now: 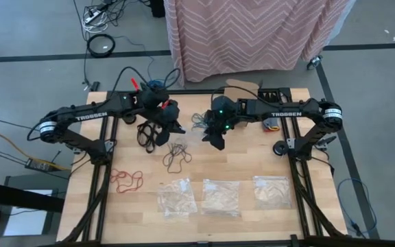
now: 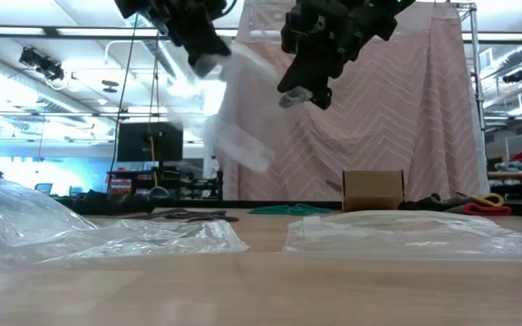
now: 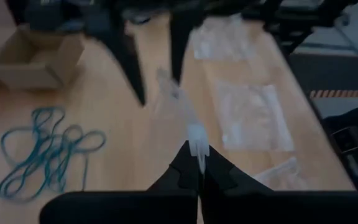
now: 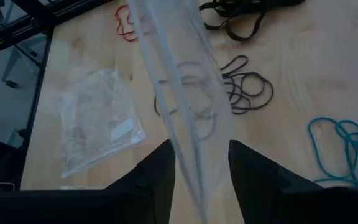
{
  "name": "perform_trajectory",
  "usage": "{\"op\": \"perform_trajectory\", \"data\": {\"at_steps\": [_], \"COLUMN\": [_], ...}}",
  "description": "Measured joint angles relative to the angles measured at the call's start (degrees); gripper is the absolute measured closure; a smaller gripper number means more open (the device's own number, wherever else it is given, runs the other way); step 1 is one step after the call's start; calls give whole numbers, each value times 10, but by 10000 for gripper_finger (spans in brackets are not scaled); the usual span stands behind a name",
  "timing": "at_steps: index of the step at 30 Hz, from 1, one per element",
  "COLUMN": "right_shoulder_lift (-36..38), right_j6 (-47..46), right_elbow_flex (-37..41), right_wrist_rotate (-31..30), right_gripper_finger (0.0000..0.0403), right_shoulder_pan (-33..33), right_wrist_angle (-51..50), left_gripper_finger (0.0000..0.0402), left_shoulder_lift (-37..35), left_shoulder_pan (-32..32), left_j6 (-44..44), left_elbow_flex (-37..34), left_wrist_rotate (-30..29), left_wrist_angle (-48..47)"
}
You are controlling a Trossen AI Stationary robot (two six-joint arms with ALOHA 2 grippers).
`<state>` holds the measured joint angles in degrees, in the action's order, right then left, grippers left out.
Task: Sort rubber bands
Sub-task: Open the top transparent zip bag
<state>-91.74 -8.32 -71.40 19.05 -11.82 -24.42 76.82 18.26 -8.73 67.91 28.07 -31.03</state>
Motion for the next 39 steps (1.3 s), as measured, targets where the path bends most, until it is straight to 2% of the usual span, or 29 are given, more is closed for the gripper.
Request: {"op": "perform_trajectory", "data": {"at_steps": [4,6,8,11,19,26,31,36,39], "right_shoulder_lift": [0,0,0,0,0,0,0,0,0], "right_j6": [-5,-16,-17,-21,-41,-50,-46,-36,-23], "right_elbow_flex": [0,0,0,0,0,0,0,0,0], "right_wrist_rotate": [8,9,21,26,27,33,33,29,65], "right_gripper_finger": [276,311,369,396,402,403,403,403,393], "right_shoulder_pan": [-3,-3,-2,2,1,-7,-13,-14,-14], "right_wrist_angle": [18,22,23,40,69,78,36,10,12], "left_gripper_finger": [401,401,401,401,401,401,401,401,401], "left_shoulder_lift": [0,0,0,4,54,105,110,95,96], "left_shoulder_pan": [0,0,0,0,-4,-14,-16,-18,-15], "left_j6": [0,0,0,-1,-12,10,29,7,-20], "left_elbow_flex": [1,1,1,1,1,1,5,39,41], "left_wrist_rotate": [-18,-39,-52,-64,-51,-16,-2,-4,-23], "left_wrist_angle": [-6,-6,0,6,21,92,124,80,27]}}
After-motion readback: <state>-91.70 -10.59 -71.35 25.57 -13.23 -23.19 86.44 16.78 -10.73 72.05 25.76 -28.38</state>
